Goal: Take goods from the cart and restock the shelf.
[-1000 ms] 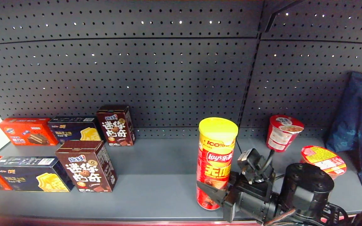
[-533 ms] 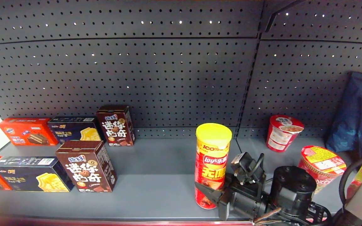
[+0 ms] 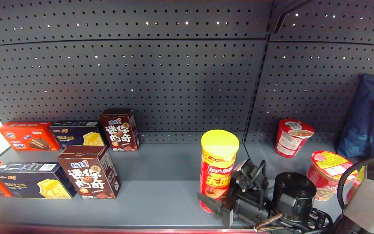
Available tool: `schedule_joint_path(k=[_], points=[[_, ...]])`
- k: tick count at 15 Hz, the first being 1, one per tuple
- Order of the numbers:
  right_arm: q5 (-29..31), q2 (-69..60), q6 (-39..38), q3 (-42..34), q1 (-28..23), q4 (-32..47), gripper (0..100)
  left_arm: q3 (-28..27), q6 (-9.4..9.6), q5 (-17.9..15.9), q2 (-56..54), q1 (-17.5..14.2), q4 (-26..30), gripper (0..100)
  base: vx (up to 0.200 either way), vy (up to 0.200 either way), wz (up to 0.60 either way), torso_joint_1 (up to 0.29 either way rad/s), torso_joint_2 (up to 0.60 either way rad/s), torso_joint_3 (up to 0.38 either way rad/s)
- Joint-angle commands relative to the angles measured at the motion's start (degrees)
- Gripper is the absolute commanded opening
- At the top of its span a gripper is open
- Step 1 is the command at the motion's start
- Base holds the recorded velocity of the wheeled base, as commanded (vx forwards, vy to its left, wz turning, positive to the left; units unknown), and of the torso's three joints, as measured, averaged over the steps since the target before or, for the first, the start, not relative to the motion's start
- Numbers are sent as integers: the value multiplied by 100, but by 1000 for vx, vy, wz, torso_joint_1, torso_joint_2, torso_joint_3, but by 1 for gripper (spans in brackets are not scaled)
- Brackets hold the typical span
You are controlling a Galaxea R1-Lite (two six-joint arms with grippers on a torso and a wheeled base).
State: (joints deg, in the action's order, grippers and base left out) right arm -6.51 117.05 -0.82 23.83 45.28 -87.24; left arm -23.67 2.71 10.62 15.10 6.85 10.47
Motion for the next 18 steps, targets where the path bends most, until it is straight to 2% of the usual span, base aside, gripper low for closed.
schedule_joint_path(k=[1, 5, 9, 10, 12, 14, 18], points=[[9, 2, 3, -37, 8, -22, 100, -67, 2, 2, -139, 0, 201, 0, 0, 0, 0, 0, 0, 0], [36, -244, 29, -432, 16, -83, 100, -137, 2, 2, -526, 0, 632, 0, 0, 0, 0, 0, 0, 0], [45, -1062, 38, -1399, 16, -215, 100, -164, -7, -42, -535, 27, 658, 0, 0, 0, 0, 0, 0, 0], [45, -1097, 29, -1425, 25, -215, 100, -164, -7, -42, -535, 36, 658, 0, 0, 0, 0, 0, 0, 0], [53, -1950, 38, -1882, -80, -162, 100, -173, 2, -60, -508, 88, 640, 0, 0, 0, 0, 0, 0, 0], [53, -2459, 55, -2374, -124, -215, 100, -296, 2, -60, -456, 290, 640, 0, 0, 0, 0, 0, 0, 0], [80, -3013, 266, -2331, -581, 93, 100, -498, 2, -60, -218, 466, 640, 0, 0, 0, 0, 0, 0, 0]])
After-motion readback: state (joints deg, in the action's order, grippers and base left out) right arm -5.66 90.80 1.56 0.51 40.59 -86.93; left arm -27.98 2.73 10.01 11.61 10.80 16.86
